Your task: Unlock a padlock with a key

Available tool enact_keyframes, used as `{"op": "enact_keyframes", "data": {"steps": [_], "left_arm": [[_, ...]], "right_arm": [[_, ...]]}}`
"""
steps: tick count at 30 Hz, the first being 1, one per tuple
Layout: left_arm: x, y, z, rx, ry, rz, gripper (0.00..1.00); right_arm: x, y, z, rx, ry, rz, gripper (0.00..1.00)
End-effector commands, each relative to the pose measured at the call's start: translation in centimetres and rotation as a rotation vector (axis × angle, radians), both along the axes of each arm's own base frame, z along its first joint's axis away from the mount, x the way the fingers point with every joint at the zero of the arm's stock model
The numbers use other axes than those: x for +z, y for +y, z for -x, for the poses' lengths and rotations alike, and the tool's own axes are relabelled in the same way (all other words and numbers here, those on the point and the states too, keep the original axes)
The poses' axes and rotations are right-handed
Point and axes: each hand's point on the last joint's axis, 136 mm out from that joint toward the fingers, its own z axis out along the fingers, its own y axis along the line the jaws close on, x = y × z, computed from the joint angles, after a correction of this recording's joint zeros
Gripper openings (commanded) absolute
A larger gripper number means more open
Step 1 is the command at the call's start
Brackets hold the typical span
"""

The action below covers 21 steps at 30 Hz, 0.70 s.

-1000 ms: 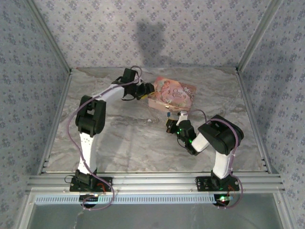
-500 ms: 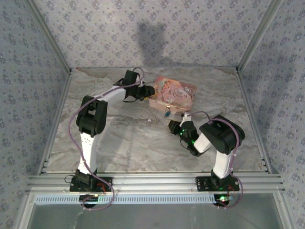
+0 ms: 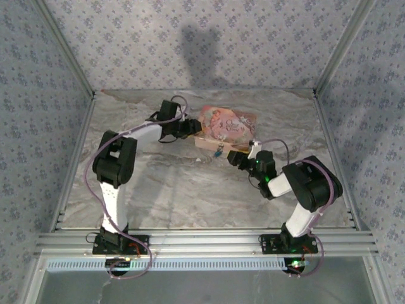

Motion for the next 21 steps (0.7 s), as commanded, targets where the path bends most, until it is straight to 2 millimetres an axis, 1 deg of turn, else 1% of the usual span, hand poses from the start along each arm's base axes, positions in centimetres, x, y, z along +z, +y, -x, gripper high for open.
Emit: {"op": "enact_keyframes", "data": {"steps": [1, 6, 9, 11, 15, 18, 21], "left_arm": [[-4.3, 2.2, 3.2, 0.029, 0.144, -0.105, 0.45], [-3.9, 2.6, 4.6, 0.042, 0.143, -0.102, 0.45], [-3.5, 2.8, 5.3, 0.051, 0.139, -0.103, 0.45], [-3.4, 2.8, 5.7, 0.056, 0.136, -0.105, 0.45], [-3.2, 2.9, 5.8, 0.063, 0.126, -0.109, 0.45], [-2.9, 2.8, 5.7, 0.064, 0.123, -0.103, 0.45], [-2.9, 2.7, 5.8, 0.065, 0.123, -0.101, 0.45]], "right_arm": [[2.1, 0.9, -1.0, 0.110, -0.059, -0.002, 0.63], [2.5, 0.8, -2.9, 0.144, -0.068, -0.008, 0.64], [2.7, 0.1, -3.3, 0.132, -0.087, -0.020, 0.64], [2.6, -0.3, -3.0, 0.131, -0.088, -0.025, 0.64], [2.5, -0.3, -1.3, 0.174, -0.085, -0.051, 0.68], [2.5, 0.5, -0.3, 0.218, -0.074, -0.074, 0.69], [2.2, 1.7, 0.0, 0.248, -0.057, -0.085, 0.72]]}}
